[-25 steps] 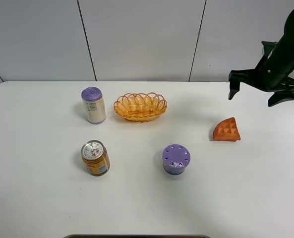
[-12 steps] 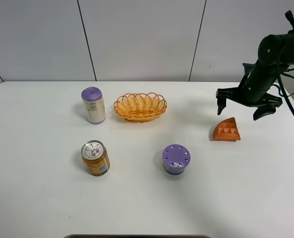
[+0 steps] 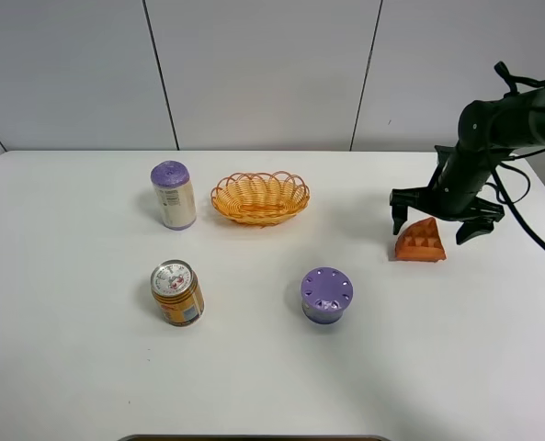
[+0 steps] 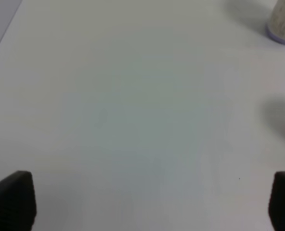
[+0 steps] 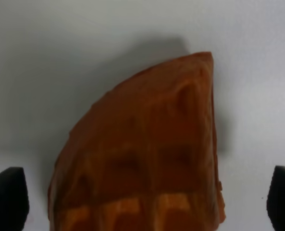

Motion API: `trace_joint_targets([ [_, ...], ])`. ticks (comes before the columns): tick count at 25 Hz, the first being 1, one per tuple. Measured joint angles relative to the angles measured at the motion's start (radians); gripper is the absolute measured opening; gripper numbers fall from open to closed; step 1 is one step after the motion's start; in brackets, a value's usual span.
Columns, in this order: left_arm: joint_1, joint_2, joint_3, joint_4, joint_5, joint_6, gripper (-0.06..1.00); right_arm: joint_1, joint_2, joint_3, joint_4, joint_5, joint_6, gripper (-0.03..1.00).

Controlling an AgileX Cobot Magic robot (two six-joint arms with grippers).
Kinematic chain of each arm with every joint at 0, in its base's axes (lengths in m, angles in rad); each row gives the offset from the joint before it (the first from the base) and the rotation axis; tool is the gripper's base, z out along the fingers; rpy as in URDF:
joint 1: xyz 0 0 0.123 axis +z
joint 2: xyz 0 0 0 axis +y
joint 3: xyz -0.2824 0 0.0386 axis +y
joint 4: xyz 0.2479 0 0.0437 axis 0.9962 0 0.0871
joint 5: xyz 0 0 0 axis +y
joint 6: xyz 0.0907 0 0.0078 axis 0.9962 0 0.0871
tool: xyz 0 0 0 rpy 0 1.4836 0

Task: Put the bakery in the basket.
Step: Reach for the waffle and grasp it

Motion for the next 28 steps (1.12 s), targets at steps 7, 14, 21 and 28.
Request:
trace_joint_targets([
  [7, 0.000, 0.000, 0.000, 0.000, 0.000, 0.000, 0.99, 0.000, 0.033, 0.001, 0.000, -0.050, -0.002, 0.99],
  [14, 0.000, 0.000, 0.000, 0.000, 0.000, 0.000, 0.99, 0.000, 0.085, 0.001, -0.008, -0.071, -0.008, 0.99],
  [21, 0.000, 0.000, 0.000, 0.000, 0.000, 0.000, 0.99, 0.000, 0.086, 0.001, -0.017, -0.073, -0.008, 0.99],
  [28, 0.000, 0.000, 0.000, 0.000, 0.000, 0.000, 0.99, 0.000, 0.086, 0.001, -0.025, -0.076, -0.008, 0.94],
])
